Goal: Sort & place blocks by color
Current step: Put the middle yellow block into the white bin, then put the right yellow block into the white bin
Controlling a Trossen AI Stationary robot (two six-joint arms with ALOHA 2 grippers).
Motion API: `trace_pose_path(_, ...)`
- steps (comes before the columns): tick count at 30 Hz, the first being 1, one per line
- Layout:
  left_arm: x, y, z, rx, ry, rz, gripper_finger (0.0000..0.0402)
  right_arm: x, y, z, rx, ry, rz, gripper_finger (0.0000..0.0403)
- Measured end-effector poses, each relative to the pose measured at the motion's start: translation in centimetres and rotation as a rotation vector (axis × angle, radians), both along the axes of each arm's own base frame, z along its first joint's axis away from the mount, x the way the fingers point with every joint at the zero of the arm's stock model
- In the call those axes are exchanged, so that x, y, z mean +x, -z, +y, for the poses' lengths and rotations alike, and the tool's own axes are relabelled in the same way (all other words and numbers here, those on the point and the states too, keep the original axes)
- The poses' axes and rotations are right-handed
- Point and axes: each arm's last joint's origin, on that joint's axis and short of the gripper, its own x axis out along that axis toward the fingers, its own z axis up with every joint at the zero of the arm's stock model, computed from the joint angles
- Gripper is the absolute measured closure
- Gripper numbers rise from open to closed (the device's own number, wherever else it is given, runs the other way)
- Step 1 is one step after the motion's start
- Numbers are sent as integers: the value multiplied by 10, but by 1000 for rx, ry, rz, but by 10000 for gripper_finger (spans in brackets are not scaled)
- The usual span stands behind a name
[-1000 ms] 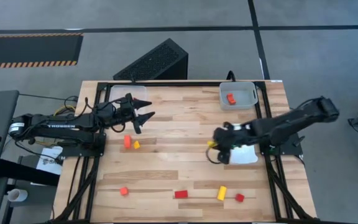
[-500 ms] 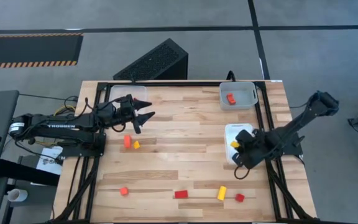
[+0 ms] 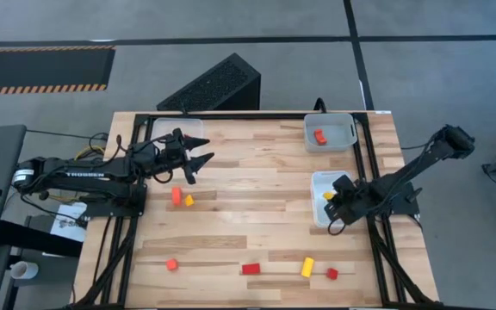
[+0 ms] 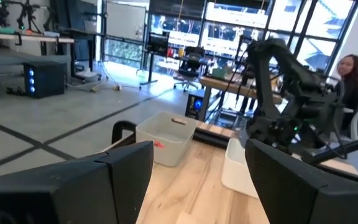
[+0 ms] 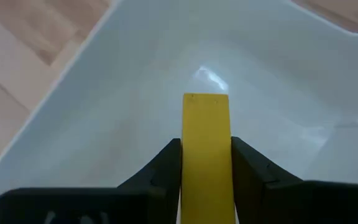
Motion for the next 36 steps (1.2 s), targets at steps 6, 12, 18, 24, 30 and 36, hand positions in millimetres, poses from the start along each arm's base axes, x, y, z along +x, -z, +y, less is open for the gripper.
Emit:
trace_pose_path(6,0,-2,0,20,-1,-10,159,-8,7,-11,9,53,-37,277)
trace_pose_path(12,0,-1,0,19,-1,-2,159,-4,7,-13,54,50,-54,228)
trace_pose_path(18,0,2,0,-2,0,26,159,-4,8,-13,84,31,-34,175)
trace_pose_path(24,0,4,0,-20,0,32,159,-1,1,-10,113,-16,-30,160)
trace_pose_path(30,0,5,0,-28,0,39,159,12,-36,-6,32,-115,-144,170)
trace_pose_path(36,0,5,0,-28,0,39,159,31,-74,-3,-184,-169,-366,179)
